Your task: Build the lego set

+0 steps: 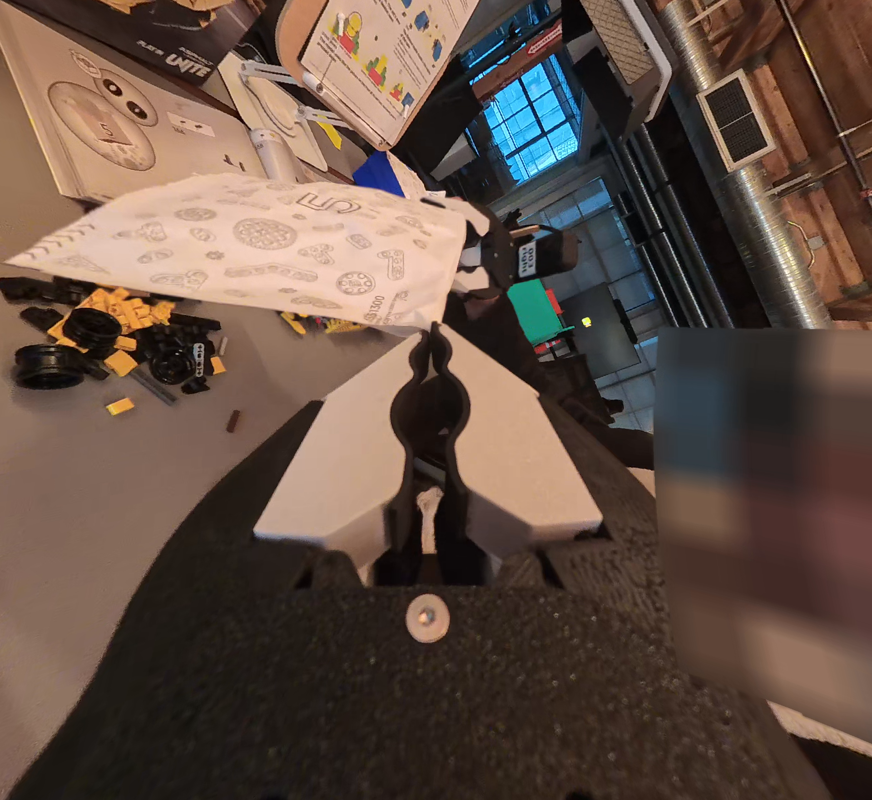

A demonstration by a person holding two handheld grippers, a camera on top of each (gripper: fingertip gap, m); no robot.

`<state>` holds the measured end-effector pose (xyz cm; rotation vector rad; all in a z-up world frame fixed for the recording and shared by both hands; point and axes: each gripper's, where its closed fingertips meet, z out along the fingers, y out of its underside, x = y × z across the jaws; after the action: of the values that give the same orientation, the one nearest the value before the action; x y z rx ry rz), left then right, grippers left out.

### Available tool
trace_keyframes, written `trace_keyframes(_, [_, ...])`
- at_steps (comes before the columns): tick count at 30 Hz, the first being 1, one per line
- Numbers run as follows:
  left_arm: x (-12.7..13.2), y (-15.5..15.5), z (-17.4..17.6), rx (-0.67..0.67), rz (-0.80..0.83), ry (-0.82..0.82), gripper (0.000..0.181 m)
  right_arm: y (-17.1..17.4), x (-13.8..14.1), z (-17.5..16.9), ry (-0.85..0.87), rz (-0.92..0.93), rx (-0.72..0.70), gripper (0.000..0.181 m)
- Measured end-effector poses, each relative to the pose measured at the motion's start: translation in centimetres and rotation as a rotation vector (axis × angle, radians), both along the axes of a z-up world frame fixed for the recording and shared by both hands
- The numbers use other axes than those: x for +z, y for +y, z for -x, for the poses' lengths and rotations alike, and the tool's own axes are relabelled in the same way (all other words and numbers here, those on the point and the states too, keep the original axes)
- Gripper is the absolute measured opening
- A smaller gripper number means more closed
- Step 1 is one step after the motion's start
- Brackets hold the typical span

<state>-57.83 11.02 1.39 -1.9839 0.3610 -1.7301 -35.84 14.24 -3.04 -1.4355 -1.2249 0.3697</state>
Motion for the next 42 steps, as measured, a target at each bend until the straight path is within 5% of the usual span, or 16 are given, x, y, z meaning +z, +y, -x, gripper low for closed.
trace_keyframes(3, [0.2, -0.7, -0.5, -0.051, 0.011, -0.007, 0.000, -0.5, -0.2, 1.7, 0.027, -0.021, 0.081, 0.077])
trace_keyframes(6, [0.7, -0.9, -0.6, -0.082, 0.012, -0.006, 0.000, -0.5, 0.6, 2.4, 0.016, -0.085, 0.120, 0.046])
trace_keyframes(14, [1.4, -0.4, 1.3, -0.071, 0.005, -0.019, 0.000, -4.1, 4.9, 2.0, 0.095, -0.070, 0.257, 0.038])
trace_keyframes(22, [1.5, 0.2, 1.7, -0.052, 0.004, -0.037, 0.000, -2.6, 6.1, 1.8, 0.091, -0.118, 0.161, 0.002])
trace_keyframes(26, [3.8, 0.6, 1.8, -0.041, -0.161, -0.074, 0.007, -0.7, 7.3, 1.6, 0.149, 0.005, 0.101, 0.000])
trace_keyframes(28, [4.5, 1.5, 2.7, 0.034, -0.306, -0.039, 0.036, -0.1, 8.7, 1.1, 0.237, 0.107, 0.103, 0.000])
trace_keyframes(32, [5.0, 2.2, 4.4, 0.148, -0.554, 0.023, 0.038, 1.2, 9.4, 0.7, 0.341, 0.288, 0.105, 0.000])
trace_keyframes(36, [1.8, 2.0, 3.6, 0.133, -0.622, 0.141, 0.041, 2.2, 11.2, 0.2, 0.520, 0.351, 0.146, 0.000])
trace_keyframes(38, [-0.8, 2.1, 3.0, 0.124, -0.629, 0.221, 0.044, 2.4, 9.2, 1.0, 0.450, 0.412, 0.131, 0.000])
trace_keyframes(42, [-6.4, 2.0, 0.7, 0.102, -0.669, 0.426, 0.050, 2.4, 11.7, 1.7, 0.518, 0.485, 0.120, 0.000])
